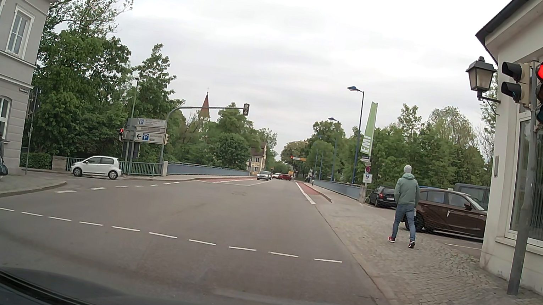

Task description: Follow the waypoints while adhering to traffic rules and regulations

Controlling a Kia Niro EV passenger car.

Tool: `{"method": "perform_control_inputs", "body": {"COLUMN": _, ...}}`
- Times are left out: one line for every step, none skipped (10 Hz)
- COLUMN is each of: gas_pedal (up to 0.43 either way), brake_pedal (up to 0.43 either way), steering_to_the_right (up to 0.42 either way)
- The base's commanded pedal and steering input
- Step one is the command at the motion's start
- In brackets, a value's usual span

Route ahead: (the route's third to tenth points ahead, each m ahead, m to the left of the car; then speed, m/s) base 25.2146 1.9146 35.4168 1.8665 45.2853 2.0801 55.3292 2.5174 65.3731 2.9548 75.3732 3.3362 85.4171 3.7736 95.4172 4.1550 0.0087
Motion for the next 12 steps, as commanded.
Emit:
{"method": "perform_control_inputs", "body": {"gas_pedal": 0.000, "brake_pedal": 0.213, "steering_to_the_right": -0.004}}
{"method": "perform_control_inputs", "body": {"gas_pedal": 0.000, "brake_pedal": 0.213, "steering_to_the_right": -0.004}}
{"method": "perform_control_inputs", "body": {"gas_pedal": 0.000, "brake_pedal": 0.213, "steering_to_the_right": -0.004}}
{"method": "perform_control_inputs", "body": {"gas_pedal": 0.000, "brake_pedal": 0.213, "steering_to_the_right": -0.004}}
{"method": "perform_control_inputs", "body": {"gas_pedal": 0.000, "brake_pedal": 0.220, "steering_to_the_right": -0.004}}
{"method": "perform_control_inputs", "body": {"gas_pedal": 0.000, "brake_pedal": 0.213, "steering_to_the_right": -0.004}}
{"method": "perform_control_inputs", "body": {"gas_pedal": 0.000, "brake_pedal": 0.213, "steering_to_the_right": -0.004}}
{"method": "perform_control_inputs", "body": {"gas_pedal": 0.000, "brake_pedal": 0.213, "steering_to_the_right": -0.004}}
{"method": "perform_control_inputs", "body": {"gas_pedal": 0.000, "brake_pedal": 0.213, "steering_to_the_right": -0.004}}
{"method": "perform_control_inputs", "body": {"gas_pedal": 0.000, "brake_pedal": 0.213, "steering_to_the_right": -0.004}}
{"method": "perform_control_inputs", "body": {"gas_pedal": 0.000, "brake_pedal": 0.213, "steering_to_the_right": -0.004}}
{"method": "perform_control_inputs", "body": {"gas_pedal": 0.000, "brake_pedal": 0.213, "steering_to_the_right": -0.004}}
